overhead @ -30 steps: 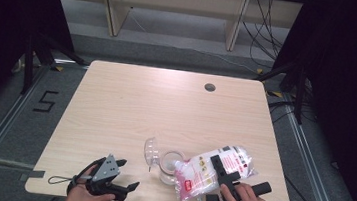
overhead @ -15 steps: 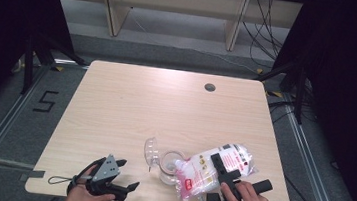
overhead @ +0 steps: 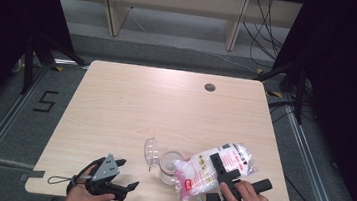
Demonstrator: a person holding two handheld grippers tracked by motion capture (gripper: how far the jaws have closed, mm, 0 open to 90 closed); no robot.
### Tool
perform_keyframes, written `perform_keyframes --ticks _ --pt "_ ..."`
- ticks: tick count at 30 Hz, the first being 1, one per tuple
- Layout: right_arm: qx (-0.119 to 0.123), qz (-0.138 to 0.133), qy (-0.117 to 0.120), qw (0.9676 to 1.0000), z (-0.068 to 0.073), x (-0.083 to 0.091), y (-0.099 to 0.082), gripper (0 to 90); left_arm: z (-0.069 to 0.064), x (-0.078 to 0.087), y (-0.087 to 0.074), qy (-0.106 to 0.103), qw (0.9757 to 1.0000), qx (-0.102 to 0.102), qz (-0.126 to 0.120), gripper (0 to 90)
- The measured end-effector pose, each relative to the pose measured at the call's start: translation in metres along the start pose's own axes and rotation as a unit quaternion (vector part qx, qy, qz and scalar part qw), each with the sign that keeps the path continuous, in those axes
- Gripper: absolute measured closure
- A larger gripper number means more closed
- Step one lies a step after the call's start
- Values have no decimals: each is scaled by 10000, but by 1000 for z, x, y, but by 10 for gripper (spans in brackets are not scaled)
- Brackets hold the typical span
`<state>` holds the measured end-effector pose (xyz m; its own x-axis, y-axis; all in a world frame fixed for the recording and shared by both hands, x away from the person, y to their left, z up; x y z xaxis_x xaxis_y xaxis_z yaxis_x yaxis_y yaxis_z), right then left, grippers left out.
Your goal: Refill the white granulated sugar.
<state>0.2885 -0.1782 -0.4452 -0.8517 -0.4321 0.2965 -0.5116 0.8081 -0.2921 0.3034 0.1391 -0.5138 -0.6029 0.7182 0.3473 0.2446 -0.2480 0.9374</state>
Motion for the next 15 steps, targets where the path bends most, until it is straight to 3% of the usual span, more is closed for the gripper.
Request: perform_keyframes --ticks 1,7,11,15 --pt "-113 35 -11 9999 1 0 0 498 0 0 0 -4 10000 8 -2 167" --pt "-92 26 -7 10000 0 1 -1 500 0 0 0 -4 10000 26 13 167" --pt "-102 27 -20 9999 0 1 -1 501 3 1 0 5 9998 -187 62 167" --pt "-95 10 -14 10000 0 0 -1 503 3 1 0 2 9999 -114 79 167"
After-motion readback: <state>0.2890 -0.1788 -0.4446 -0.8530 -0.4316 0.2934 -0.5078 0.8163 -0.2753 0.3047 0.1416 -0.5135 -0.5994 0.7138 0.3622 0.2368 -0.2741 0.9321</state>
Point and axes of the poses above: each handheld gripper's, and its own axes: x roughly backward along the jaws, y roughly out of its top, z roughly to its left, the point moved 3 cm from there along -x, roughly forward along the jaws, and after that the axes turned 13 degrees about -z, right-handed, at the moved point
